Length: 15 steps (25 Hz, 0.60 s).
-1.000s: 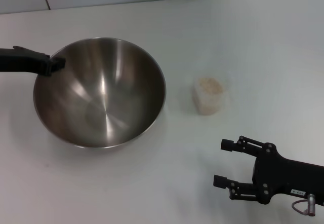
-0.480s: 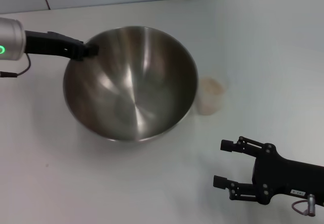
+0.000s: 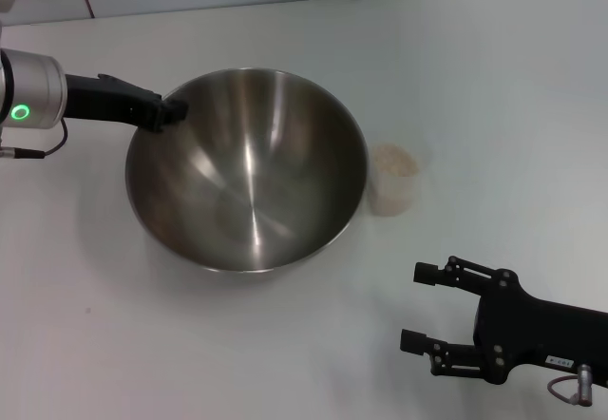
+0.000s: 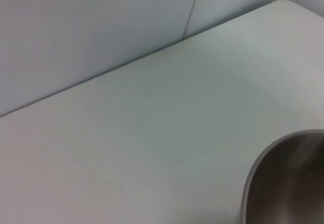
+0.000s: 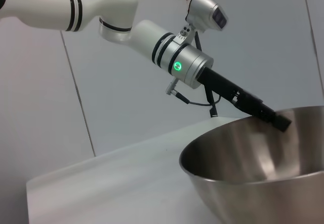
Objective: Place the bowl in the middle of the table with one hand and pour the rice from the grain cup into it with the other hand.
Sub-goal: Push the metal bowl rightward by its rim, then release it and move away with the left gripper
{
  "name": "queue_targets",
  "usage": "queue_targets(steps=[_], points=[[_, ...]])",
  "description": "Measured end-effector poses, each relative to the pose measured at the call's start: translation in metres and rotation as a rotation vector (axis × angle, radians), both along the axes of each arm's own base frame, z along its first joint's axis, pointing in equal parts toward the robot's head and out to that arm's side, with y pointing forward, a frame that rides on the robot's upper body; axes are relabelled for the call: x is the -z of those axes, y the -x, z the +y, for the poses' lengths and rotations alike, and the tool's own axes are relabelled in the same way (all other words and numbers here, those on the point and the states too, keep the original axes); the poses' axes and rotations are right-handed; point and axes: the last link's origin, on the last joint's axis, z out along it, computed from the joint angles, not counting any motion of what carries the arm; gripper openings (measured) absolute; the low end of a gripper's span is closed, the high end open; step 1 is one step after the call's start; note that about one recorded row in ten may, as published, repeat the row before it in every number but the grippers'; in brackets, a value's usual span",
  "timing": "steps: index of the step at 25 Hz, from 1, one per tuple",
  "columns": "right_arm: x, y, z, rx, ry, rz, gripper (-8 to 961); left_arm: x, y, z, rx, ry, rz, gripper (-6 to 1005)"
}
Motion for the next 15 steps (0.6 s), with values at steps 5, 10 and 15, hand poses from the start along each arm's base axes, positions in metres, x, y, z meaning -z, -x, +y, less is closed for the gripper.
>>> queue_targets(steps=[5, 10, 15], points=[[0.0, 0.0, 0.0, 0.002, 0.0, -0.002, 826, -0.001, 0.007, -0.002, 0.0, -0.017, 0.009, 27], [-0.001, -0.003, 0.003, 0.024, -0.024, -0.007, 826, -0.016, 0.011, -0.006, 0.042, -0.051, 0.015, 78], [-0.009, -0.024, 0.023, 0.213, -0.235, -0.048, 827, -0.045, 0.02, -0.037, 0.223, -0.085, -0.07, 204]])
